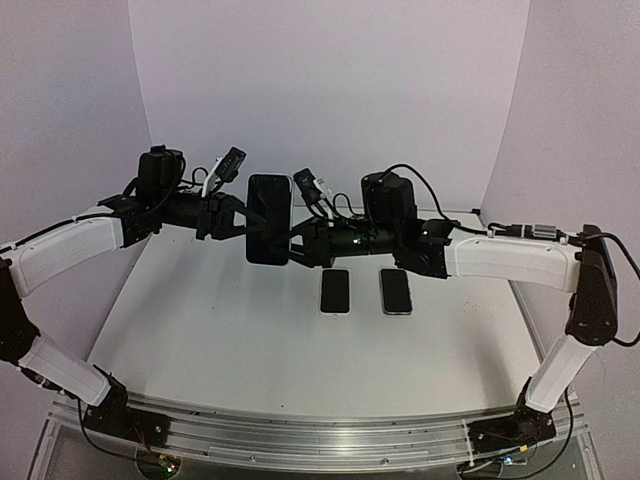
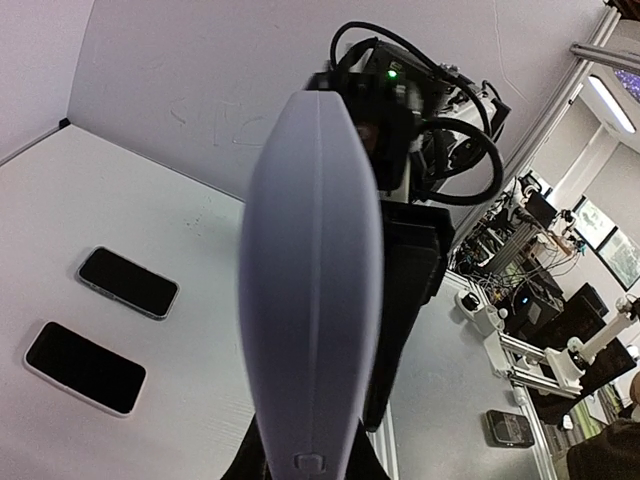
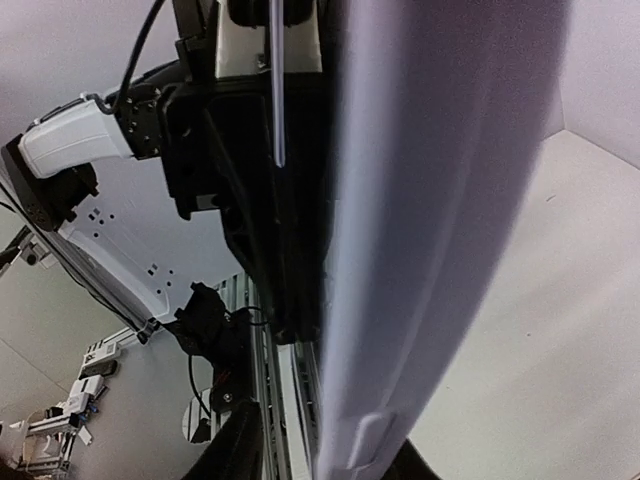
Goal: Take the phone out of the phone case
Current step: Adjust the phone.
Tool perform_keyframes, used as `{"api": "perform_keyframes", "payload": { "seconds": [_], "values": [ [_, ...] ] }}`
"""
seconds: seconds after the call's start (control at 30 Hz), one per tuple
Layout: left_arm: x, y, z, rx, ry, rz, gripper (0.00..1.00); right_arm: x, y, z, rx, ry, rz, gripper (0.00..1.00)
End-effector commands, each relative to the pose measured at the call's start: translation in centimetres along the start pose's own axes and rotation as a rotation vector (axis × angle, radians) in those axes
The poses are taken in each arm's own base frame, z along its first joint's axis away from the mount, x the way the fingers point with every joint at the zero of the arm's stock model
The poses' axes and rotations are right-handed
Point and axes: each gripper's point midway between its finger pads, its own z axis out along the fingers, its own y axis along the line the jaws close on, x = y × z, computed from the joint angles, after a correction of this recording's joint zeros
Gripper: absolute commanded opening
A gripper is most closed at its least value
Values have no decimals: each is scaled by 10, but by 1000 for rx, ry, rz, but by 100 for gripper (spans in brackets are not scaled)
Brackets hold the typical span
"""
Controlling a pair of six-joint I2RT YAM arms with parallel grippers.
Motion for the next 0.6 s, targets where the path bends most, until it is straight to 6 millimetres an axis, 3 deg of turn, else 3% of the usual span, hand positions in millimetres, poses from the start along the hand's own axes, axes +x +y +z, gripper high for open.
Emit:
{"api": "perform_keyframes", "payload": {
  "seconds": [0.0, 0.07, 0.2, 0.27, 0.33, 0.43, 0.57],
  "values": [
    [-10, -13, -3, 9, -20, 113, 0, -4, -1, 9, -28, -18, 132, 11],
    [-9, -16, -4, 14, -16, 154, 5, -6, -4, 9, -15, -25, 154, 1],
    [-6, -26, -10, -9, -1, 420, 52, -10, -6, 6, 6, -44, 218, 0],
    [-1, -31, -16, -48, 8, 659, 62, -12, -6, 5, 8, -47, 259, 0],
    [5, -33, -22, -105, 26, 897, 69, -11, -7, 3, 12, -49, 301, 0],
    [10, -25, -31, -235, 59, 1285, 70, -10, -10, 1, 26, -52, 370, 0],
    [38, -11, -37, -377, 102, 1906, 72, -6, -10, 5, 19, -27, 435, 0]
  ]
}}
